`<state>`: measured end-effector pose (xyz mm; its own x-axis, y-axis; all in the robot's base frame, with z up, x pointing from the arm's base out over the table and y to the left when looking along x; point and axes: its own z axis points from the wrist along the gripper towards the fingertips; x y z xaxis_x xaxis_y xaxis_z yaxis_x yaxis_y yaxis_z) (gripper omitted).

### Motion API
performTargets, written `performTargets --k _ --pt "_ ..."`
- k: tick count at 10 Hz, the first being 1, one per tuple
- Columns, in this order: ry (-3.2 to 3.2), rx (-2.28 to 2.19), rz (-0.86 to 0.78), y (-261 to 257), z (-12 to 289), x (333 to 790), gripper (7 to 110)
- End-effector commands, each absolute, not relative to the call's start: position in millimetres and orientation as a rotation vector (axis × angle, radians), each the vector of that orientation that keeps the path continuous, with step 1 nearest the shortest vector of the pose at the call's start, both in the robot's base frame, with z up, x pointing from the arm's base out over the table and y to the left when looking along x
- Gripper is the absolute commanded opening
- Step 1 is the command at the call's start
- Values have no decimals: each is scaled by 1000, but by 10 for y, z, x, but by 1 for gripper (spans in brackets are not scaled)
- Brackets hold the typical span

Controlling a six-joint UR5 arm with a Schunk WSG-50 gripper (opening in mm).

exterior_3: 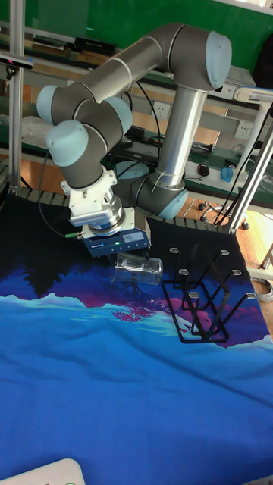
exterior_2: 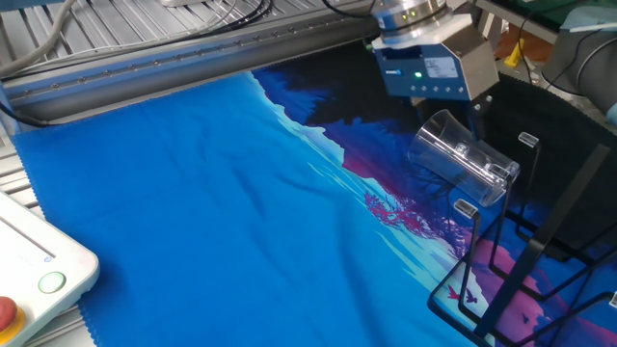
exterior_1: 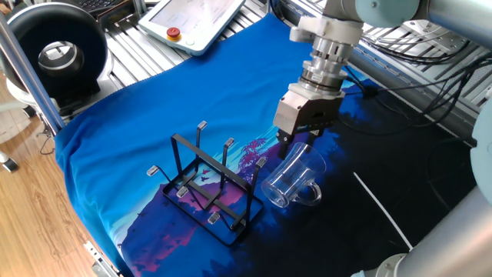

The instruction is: Take the cup off the cup rack

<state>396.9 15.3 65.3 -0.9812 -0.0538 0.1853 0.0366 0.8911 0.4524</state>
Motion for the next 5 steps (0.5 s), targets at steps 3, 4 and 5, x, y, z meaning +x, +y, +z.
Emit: performTargets --k 3,4,5 --pt "-2838 11 -802 174 891 3987 44" --pt "-2809 -7 -844 219 879 3935 44" --pt "-2811 6 -839 150 829 3926 44"
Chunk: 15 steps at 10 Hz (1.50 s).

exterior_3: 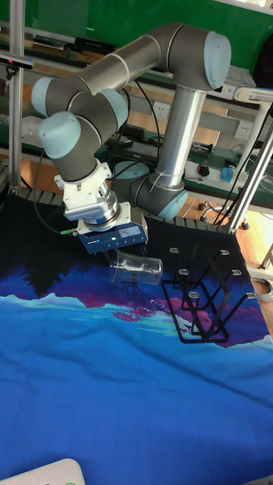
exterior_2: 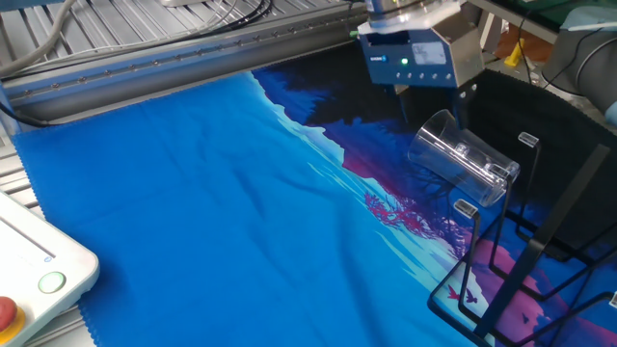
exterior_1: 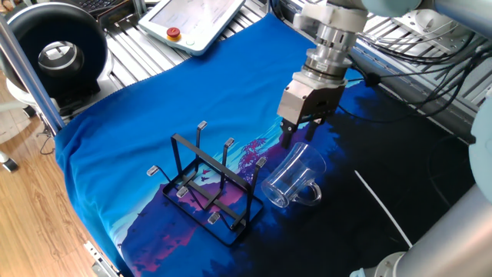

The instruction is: Take the cup off the cup rack

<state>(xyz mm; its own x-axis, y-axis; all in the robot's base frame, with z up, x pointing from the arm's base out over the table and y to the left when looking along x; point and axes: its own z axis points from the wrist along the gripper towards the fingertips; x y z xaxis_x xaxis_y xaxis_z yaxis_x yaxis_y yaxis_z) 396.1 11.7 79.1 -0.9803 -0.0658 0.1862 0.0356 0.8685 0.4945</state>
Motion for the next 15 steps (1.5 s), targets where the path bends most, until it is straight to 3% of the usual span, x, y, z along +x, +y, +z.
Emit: performTargets --k 1,2,5,7,8,9,12,15 --pt "-2829 -65 -730 -19 743 3934 44" --pt "-2826 -111 -635 -150 695 3884 7" --pt "-2797 -129 -658 -95 729 3832 7" --pt "-2769 -69 -840 132 870 3863 7" --pt "-2767 -60 -857 126 869 3875 7" --pt "-2778 -65 -854 113 837 3897 44" --pt "-2798 -115 -804 88 754 3873 44" --pt "-2959 -95 -875 57 672 4173 44"
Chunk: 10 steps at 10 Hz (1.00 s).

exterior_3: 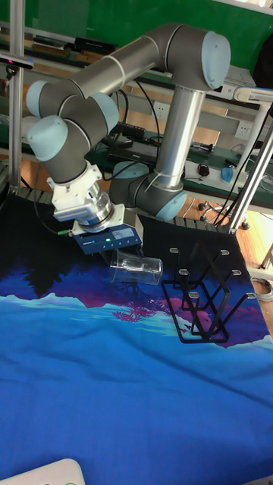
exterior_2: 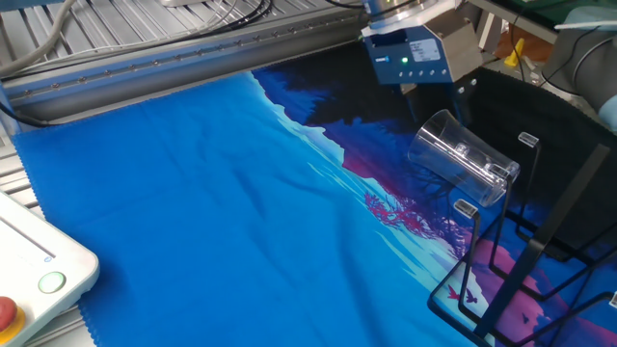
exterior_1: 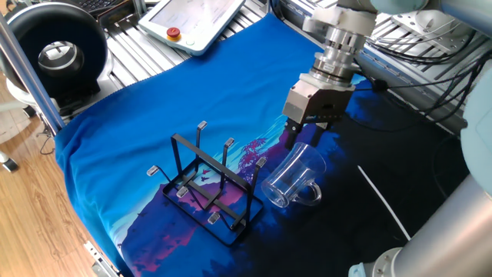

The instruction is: Take the cup off the cup rack

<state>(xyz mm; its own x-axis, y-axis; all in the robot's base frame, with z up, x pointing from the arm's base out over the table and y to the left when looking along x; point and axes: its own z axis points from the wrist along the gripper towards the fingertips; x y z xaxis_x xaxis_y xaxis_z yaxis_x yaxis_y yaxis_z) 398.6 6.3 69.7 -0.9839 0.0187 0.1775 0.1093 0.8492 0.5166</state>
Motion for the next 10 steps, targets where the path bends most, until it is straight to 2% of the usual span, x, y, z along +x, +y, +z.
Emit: performTargets --k 1,3,5,8,10 --pt "-2971 -94 -894 38 665 4159 44" --pt "-2988 -140 -945 52 695 4198 44" --pt "-2876 -201 -969 121 803 3965 44" --pt "-2778 -229 -903 136 796 3687 44" --pt "-2763 -231 -895 143 798 3655 44"
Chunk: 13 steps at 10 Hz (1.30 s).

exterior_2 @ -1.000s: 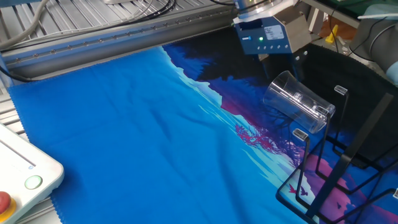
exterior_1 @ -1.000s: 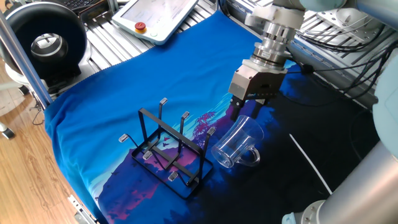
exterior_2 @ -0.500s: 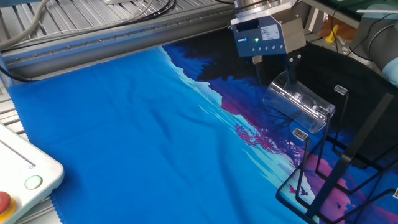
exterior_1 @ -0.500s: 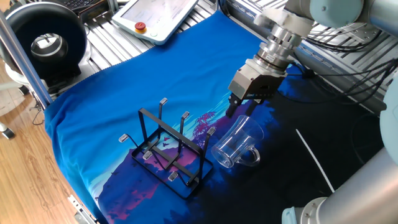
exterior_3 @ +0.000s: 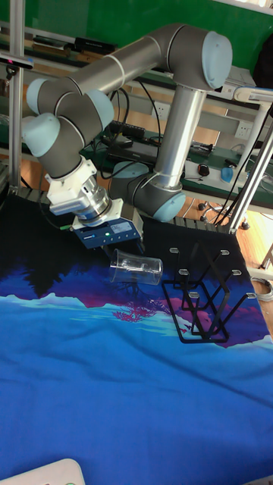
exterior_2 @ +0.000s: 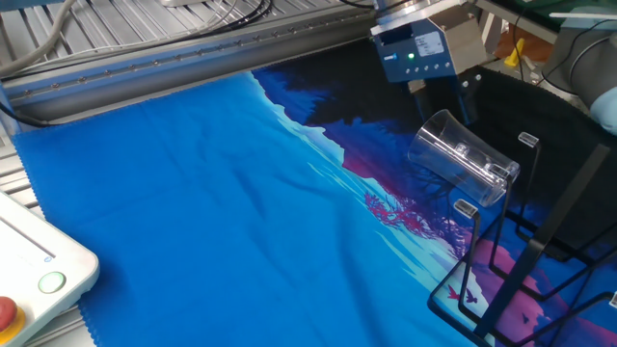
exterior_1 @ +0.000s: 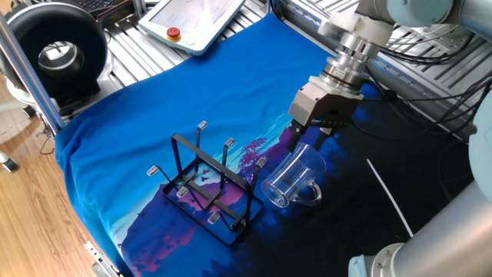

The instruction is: Take the cup off the cup rack

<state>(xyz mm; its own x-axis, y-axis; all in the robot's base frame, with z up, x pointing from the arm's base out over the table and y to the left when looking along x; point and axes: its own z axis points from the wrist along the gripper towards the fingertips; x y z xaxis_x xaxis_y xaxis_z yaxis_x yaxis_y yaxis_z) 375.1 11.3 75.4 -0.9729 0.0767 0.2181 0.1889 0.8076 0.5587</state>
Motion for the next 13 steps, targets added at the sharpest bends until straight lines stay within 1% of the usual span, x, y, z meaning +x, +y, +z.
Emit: performTargets --k 1,5,7,11,13 --pt "-2754 -229 -900 157 811 3644 44" --pt "-2695 -224 -969 302 950 3609 44" --pt "-2674 -222 -1006 426 1026 3666 44" --pt "-2636 -239 -1081 631 1296 3732 44" --pt "-2627 -266 -1080 779 1367 3840 44"
